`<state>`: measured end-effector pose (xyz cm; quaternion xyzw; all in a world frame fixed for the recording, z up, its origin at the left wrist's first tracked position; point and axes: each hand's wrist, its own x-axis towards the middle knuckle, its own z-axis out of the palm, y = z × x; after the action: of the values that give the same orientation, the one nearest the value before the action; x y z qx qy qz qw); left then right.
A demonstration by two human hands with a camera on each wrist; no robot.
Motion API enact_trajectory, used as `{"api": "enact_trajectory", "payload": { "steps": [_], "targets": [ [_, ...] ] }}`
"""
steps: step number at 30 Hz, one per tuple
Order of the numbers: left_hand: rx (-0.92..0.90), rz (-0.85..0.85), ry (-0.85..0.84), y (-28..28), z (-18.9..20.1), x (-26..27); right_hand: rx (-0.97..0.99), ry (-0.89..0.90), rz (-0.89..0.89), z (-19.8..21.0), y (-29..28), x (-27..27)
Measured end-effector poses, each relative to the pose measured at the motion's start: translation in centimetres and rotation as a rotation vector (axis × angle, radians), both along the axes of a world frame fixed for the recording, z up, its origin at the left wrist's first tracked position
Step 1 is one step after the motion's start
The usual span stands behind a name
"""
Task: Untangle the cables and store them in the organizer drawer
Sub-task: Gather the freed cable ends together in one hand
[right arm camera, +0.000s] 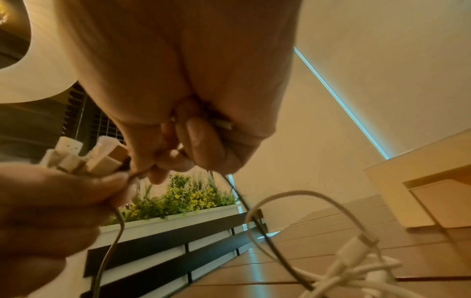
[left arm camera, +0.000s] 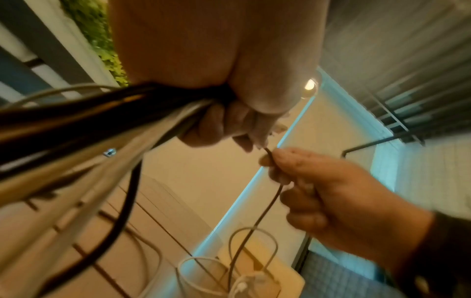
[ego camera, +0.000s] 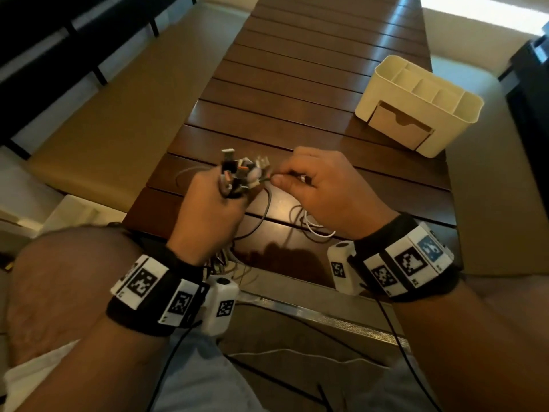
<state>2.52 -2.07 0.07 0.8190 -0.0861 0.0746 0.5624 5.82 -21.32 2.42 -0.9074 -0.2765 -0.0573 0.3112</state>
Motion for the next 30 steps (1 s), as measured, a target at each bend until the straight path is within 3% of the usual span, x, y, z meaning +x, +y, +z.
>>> {"api": "enact_trajectory", "payload": {
  "steps": [5, 8, 12, 16, 23, 30],
  "targets": [
    [-0.41, 0.269, 0.065, 3.7, 0.0, 1.1, -0.141, 0.252, -0.176, -2.0, -2.7, 0.9],
    [-0.295, 0.217, 0.219, 4.8, -1.2, 1.6, -0.07, 0.272, -0.301, -2.4, -3.9, 1.2],
    [-0.032, 0.079, 0.297, 3.2, -2.0, 0.8, 0.11, 0.08, -0.302, -1.0, -3.4, 1.4],
    [-0.09, 0.242, 0.104, 1.7, -0.7, 0.3, -0.008, 0.04, -0.211, -1.6, -3.0, 1.5],
    [0.017, -0.059, 0.109, 0.1, -0.4, -0.2, 0.085, -0.04, -0.041, -0.2, -0.3, 0.0],
    [-0.246, -0.047, 0.168, 2.4, 1.3, -0.1, -0.144, 0.046, -0.118, 1.4, -2.6, -0.4]
  ]
}}
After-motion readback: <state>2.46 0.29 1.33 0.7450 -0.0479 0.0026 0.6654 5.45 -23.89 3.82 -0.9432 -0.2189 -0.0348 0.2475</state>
